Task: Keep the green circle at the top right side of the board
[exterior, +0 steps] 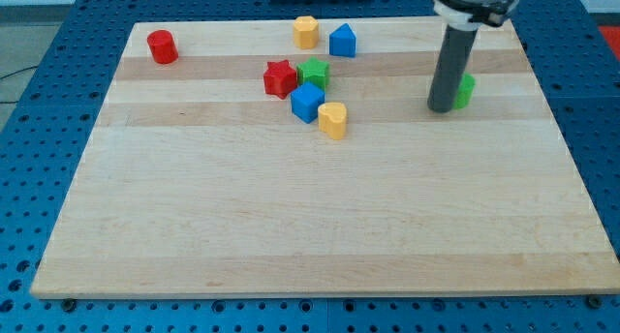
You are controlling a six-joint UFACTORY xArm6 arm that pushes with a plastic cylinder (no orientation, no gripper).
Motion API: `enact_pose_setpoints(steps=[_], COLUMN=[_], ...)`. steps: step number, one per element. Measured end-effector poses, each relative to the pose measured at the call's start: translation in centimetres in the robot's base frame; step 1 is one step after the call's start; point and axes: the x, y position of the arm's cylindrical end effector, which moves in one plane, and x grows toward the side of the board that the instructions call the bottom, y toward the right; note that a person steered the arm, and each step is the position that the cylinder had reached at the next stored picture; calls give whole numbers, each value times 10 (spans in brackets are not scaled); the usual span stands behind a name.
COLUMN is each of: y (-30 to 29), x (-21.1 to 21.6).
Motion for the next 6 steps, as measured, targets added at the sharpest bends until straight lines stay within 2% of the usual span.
enact_pose_setpoints(steps=[1, 2, 4, 6], y=[39, 50, 53, 50], x=[-13, 15, -70, -104])
